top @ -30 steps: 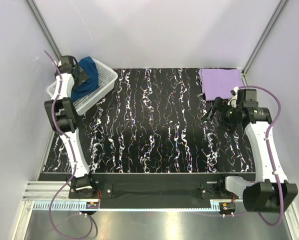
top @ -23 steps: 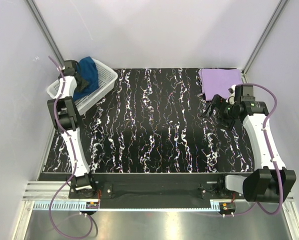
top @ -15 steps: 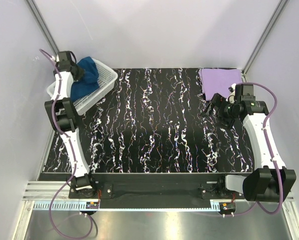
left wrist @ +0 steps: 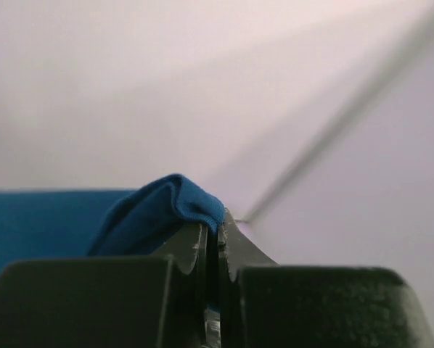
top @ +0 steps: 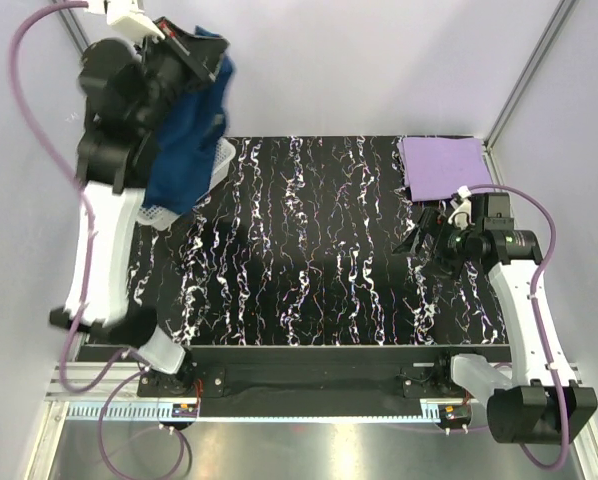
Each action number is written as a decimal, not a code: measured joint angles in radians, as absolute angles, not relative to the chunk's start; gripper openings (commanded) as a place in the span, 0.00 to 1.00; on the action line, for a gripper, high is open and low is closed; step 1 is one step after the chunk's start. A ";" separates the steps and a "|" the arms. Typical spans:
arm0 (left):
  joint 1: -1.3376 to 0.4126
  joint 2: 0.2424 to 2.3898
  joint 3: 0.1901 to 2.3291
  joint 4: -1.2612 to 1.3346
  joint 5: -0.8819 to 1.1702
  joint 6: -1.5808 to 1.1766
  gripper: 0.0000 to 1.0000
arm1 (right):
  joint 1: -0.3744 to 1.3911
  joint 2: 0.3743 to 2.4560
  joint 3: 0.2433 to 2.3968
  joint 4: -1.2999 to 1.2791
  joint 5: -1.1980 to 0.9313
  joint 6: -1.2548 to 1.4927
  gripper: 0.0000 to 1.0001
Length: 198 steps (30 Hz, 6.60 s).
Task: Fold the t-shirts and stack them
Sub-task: Move the tshirt to the center of the board, then flatten the tshirt out
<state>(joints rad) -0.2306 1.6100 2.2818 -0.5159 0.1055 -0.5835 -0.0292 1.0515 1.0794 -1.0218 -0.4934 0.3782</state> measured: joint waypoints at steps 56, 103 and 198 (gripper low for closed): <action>-0.424 1.113 0.777 -0.871 -0.029 -0.785 0.86 | 0.686 1.536 1.146 -0.913 -0.413 0.479 0.00; -0.423 0.673 1.090 -0.862 0.242 -0.393 0.91 | 0.577 1.890 1.800 -1.088 -0.315 0.351 0.45; -1.008 1.312 1.114 -0.607 -0.106 -0.643 0.00 | 0.422 1.332 0.991 -0.717 -0.366 0.530 0.00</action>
<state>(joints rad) -1.0084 1.3117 1.1137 -0.6067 -0.1062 -0.6434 0.4217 1.3323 0.9905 -0.7174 -0.3664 0.5304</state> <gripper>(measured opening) 0.016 0.029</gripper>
